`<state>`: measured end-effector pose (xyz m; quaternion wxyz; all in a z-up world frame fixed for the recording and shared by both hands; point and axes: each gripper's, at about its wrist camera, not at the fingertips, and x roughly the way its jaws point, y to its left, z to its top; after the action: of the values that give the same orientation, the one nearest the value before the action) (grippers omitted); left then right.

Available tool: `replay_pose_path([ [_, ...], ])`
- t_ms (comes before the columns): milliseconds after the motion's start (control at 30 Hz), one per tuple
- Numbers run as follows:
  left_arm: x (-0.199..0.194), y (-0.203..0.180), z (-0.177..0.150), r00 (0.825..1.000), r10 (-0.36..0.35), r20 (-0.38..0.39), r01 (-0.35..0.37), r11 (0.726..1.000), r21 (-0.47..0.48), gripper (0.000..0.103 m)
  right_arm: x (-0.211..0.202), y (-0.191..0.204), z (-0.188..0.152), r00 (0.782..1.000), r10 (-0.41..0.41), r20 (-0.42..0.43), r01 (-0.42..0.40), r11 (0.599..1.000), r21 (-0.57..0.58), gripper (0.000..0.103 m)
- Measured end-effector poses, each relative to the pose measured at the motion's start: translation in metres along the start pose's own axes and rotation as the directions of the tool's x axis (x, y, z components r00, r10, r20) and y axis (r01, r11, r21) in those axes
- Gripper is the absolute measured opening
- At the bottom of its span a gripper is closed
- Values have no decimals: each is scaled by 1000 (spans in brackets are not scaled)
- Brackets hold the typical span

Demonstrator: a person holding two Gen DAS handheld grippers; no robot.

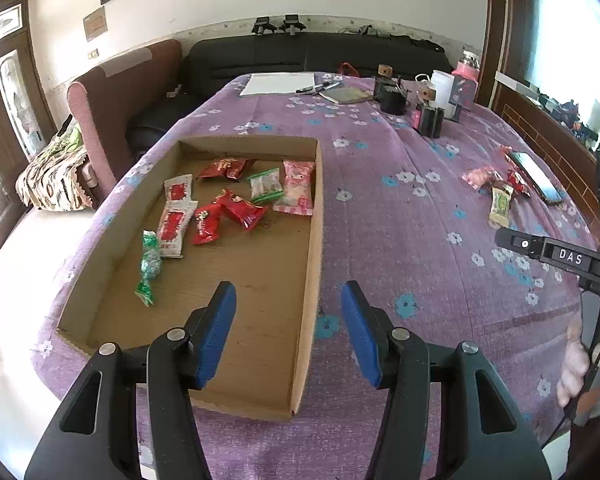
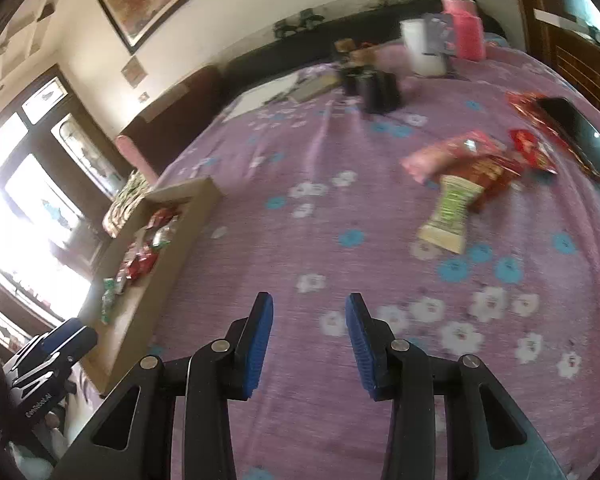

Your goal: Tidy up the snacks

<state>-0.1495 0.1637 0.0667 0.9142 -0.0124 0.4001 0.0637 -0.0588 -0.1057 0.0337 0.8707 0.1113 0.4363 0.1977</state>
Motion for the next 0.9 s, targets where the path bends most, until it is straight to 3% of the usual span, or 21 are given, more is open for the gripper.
replay_pose_path([
  [267,8,-11,-3,999,-27,-32,27,1000,15,53,-17,-57,2,997,-65,30,62,992,106,41],
  [567,9,-28,-5,988,-142,-54,143,990,13,53,-45,-103,25,982,-154,109,131,971,198,42],
  [800,15,-36,-6,983,-166,-75,168,986,18,53,-16,-122,61,983,-153,100,122,956,269,42],
  [900,16,-36,-6,982,-170,-80,172,985,17,53,6,-129,79,976,-200,81,166,936,310,42],
])
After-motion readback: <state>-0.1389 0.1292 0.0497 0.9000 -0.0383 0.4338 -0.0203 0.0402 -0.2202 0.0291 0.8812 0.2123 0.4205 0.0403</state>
